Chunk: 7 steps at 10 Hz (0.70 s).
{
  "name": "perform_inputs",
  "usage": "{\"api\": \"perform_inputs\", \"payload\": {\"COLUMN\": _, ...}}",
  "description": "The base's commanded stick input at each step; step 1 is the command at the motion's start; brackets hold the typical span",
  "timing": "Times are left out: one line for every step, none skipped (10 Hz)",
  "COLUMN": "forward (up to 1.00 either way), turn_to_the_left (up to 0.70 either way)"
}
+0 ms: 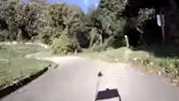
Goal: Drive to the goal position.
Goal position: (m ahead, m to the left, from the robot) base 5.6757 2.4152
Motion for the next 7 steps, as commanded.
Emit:
{"api": "perform_inputs", "payload": {"forward": 0.00, "turn_to_the_left": 0.00}}
{"api": "perform_inputs", "payload": {"forward": 0.00, "turn_to_the_left": 0.00}}
{"api": "perform_inputs", "payload": {"forward": 0.00, "turn_to_the_left": 0.00}}
{"api": "perform_inputs", "payload": {"forward": 0.00, "turn_to_the_left": 0.00}}
{"api": "perform_inputs", "payload": {"forward": 0.00, "turn_to_the_left": 0.00}}
{"api": "perform_inputs", "payload": {"forward": 0.00, "turn_to_the_left": 0.00}}
{"api": "perform_inputs", "payload": {"forward": 0.00, "turn_to_the_left": 0.00}}
